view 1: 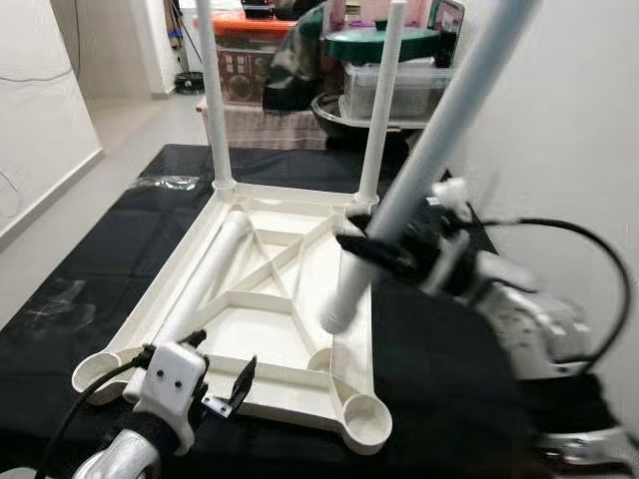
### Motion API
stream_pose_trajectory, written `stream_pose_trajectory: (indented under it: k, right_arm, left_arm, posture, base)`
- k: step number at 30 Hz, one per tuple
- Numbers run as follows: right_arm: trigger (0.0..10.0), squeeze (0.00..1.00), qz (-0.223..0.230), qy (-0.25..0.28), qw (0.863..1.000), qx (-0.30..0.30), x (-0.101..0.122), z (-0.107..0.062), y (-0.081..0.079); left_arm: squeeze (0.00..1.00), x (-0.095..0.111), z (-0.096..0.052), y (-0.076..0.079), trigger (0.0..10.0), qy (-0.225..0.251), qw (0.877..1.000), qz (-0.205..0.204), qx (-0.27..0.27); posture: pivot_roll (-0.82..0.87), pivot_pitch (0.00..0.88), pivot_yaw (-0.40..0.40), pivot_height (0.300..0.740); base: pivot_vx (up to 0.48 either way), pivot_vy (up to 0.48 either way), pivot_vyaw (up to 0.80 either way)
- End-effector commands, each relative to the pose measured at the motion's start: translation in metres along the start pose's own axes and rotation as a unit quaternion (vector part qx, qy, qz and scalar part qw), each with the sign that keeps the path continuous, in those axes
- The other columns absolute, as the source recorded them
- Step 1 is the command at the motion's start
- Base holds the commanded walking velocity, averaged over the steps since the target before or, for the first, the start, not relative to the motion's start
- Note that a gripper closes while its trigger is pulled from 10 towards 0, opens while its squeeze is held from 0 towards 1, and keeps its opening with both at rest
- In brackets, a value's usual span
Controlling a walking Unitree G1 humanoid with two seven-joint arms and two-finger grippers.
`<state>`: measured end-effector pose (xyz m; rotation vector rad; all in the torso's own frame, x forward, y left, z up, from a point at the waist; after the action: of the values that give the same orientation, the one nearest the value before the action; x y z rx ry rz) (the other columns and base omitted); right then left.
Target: Building children table
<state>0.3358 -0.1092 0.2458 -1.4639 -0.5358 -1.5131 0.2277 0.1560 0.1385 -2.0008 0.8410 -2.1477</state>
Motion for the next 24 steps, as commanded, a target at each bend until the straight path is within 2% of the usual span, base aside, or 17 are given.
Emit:
stream_pose_trajectory:
  k: [1,4,9,17,24]
  right_arm:
    - [10.0,0.0,0.009,0.024,1.0,-0.011,0.001,0.001,-0.001]
    - [10.0,0.0,0.014,0.033,0.999,-0.006,0.0,0.004,-0.006]
    - [10.0,0.0,0.01,0.038,0.999,-0.011,0.002,0.003,-0.005]
    - [10.0,0.0,0.006,0.046,0.998,-0.03,0.006,0.001,-0.003]
    - [10.0,0.0,-0.033,0.019,0.999,-0.025,0.014,-0.011,0.006]
  left_arm:
    - [0.0,-0.001,-0.001,-0.001,10.0,-0.006,1.0,-0.007,0.007]
    - [0.0,0.001,0.002,-0.004,10.0,0.001,1.0,-0.009,0.015]
    - [0.0,0.001,0.007,-0.008,10.0,0.004,1.0,-0.007,0.03]
    - [0.0,0.002,0.01,-0.004,10.0,0.004,1.0,-0.011,0.029]
    - [0.0,-0.004,0.01,0.001,10.0,-0.01,1.0,-0.005,0.019]
  posture:
    - [0.03,0.0,-0.054,0.74]
    - [0.02,0.0,-0.052,0.74]
    - [0.01,0.0,-0.047,0.74]
    - [0.01,0.0,-0.044,0.74]
    - [0.02,0.0,-0.042,0.74]
  base:
    - [-0.48,0.0,0.0]
    - [-0.16,0.0,0.0]
    - [0.0,0.0,0.0]
    - [0.0,0.0,0.0]
    - [0.0,0.0,0.0]
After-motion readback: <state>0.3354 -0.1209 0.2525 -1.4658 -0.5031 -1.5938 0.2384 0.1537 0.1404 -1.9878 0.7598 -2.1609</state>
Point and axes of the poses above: a point about 5 cm out from each wrist's last joint towards the gripper, its own z axis pointing out of the wrist towards the gripper, its own x axis along the axis of the wrist's last joint, y = z × x, the point moved 3 cm from there along z, pointing out of the wrist towards the gripper, and after that the axes turned 15 degrees about z, right-handed, at the moved point
